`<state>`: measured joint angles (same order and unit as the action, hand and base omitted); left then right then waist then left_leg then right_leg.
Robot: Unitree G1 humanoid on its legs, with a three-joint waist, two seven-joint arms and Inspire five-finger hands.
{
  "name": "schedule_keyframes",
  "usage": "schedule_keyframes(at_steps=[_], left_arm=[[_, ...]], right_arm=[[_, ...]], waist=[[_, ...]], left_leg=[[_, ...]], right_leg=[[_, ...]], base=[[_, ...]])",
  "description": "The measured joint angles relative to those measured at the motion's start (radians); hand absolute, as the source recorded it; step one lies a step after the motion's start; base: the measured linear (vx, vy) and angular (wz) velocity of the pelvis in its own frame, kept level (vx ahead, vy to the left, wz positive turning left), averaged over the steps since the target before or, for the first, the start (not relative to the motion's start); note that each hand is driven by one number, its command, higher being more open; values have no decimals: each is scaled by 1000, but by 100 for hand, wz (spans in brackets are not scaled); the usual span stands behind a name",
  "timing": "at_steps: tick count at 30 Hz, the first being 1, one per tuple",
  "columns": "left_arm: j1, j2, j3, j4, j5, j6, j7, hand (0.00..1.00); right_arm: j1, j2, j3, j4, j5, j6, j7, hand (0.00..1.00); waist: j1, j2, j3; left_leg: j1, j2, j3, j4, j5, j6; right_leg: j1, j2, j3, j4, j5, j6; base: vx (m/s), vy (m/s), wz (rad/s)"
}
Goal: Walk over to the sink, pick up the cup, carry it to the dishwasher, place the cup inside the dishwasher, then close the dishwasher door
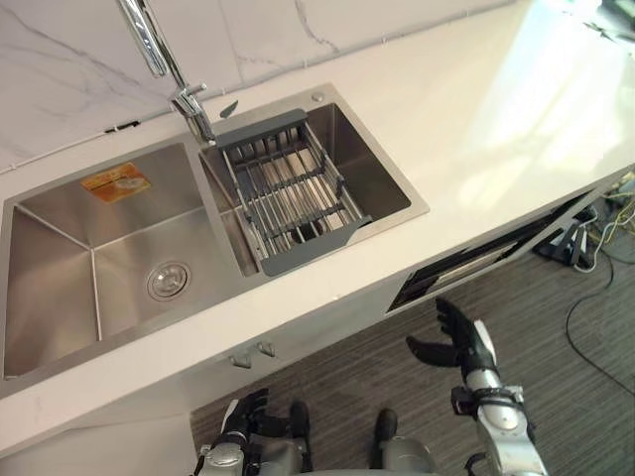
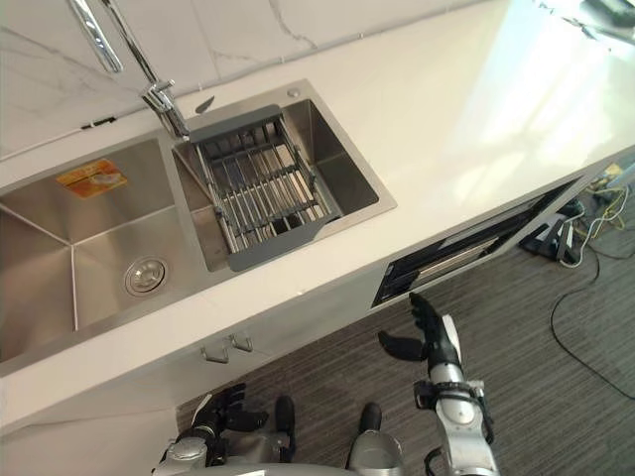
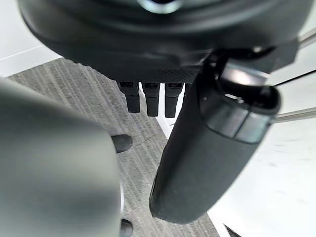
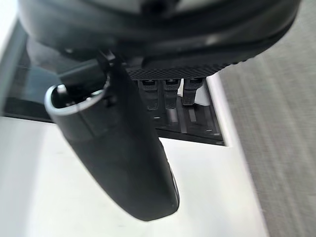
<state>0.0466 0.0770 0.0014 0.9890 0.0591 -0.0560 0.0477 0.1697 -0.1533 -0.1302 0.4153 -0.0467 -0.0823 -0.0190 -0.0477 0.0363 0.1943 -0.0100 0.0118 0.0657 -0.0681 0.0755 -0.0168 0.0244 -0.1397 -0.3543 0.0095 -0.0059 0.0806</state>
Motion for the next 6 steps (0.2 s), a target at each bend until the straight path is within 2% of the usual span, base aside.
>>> schedule_keyframes(at_steps=[6], left_arm=[[15, -2, 0, 0, -5, 8, 20, 90]], right_arm=[[-4, 46, -37, 217, 6, 21, -31, 90]], waist=[[4, -3, -37]], left_leg=[[23, -3, -24, -19, 13, 1]], right_leg=[[29, -1, -22, -7, -3, 3]], base=[[-18, -3, 9]])
